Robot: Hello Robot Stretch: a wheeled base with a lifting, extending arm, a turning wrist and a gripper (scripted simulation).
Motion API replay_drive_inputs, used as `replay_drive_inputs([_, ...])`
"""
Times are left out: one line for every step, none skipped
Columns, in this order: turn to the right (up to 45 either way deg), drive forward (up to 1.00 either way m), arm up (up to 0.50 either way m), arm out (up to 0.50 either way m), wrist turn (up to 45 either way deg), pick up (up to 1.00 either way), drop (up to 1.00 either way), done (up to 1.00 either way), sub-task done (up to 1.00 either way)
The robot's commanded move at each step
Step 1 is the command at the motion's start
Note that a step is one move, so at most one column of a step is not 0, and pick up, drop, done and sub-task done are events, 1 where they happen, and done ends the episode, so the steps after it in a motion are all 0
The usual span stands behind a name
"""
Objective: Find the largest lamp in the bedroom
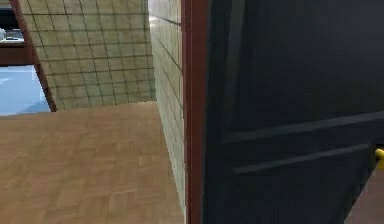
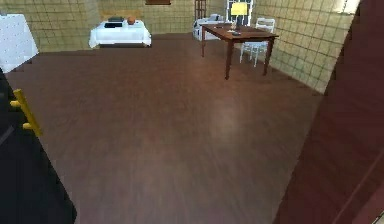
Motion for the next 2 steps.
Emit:
replay_drive_inputs([0.0,0.10,0.00,0.00,0.0,0.00,0.00,0.00,0.00])
replay_drive_inputs([45.0,0.00,0.00,0.00,0.0,0.00,0.00,0.00,0.00])
